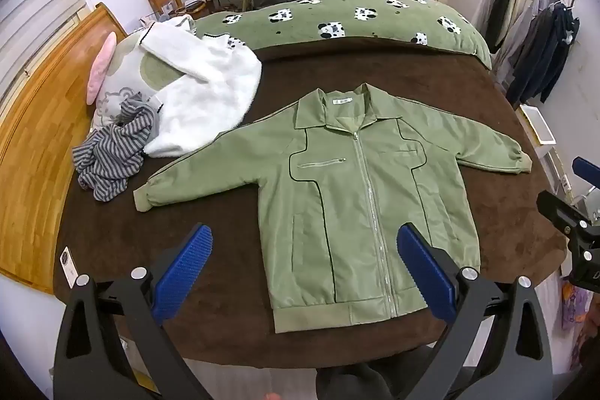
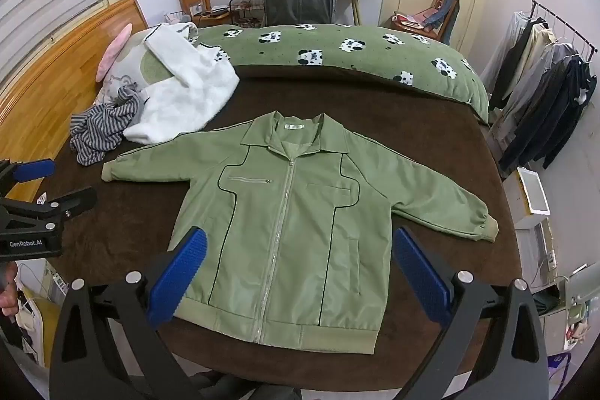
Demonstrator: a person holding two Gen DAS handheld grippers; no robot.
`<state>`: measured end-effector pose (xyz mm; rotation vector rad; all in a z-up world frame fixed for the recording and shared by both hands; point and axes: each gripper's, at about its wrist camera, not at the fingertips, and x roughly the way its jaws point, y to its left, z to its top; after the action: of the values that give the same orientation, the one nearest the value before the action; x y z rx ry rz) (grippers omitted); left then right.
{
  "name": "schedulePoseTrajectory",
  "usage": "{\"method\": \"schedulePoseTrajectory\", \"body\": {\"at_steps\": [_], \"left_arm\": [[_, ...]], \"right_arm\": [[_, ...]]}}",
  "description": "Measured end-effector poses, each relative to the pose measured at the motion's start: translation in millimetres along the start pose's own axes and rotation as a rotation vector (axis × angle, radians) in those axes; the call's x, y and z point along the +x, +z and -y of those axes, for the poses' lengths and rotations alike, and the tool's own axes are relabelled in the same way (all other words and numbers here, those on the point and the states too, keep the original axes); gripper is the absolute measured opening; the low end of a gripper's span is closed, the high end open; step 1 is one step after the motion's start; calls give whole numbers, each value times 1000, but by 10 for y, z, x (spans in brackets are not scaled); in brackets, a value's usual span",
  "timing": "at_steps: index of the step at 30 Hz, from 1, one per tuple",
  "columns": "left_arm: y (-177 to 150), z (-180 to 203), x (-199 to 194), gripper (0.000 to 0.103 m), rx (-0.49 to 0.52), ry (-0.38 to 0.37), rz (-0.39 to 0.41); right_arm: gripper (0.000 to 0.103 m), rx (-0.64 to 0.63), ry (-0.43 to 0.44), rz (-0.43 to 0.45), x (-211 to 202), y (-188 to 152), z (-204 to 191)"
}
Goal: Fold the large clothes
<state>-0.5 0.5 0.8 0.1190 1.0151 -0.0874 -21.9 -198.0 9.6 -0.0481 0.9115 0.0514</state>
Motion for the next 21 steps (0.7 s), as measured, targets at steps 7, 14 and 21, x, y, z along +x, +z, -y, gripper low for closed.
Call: {"method": "schedulePoseTrajectory", "body": {"at_steps": [7, 14, 21], "left_arm": [[0, 4, 2, 97, 4, 16, -4], [-14, 13, -13, 97, 1, 19, -7], [-4, -42, 8, 97, -2, 17, -10]], "right_arm": [[97, 2, -4, -3, 8, 2, 10], [97, 4, -4, -3, 7, -4, 13], [97, 0, -3, -5, 15, -2, 15]]}}
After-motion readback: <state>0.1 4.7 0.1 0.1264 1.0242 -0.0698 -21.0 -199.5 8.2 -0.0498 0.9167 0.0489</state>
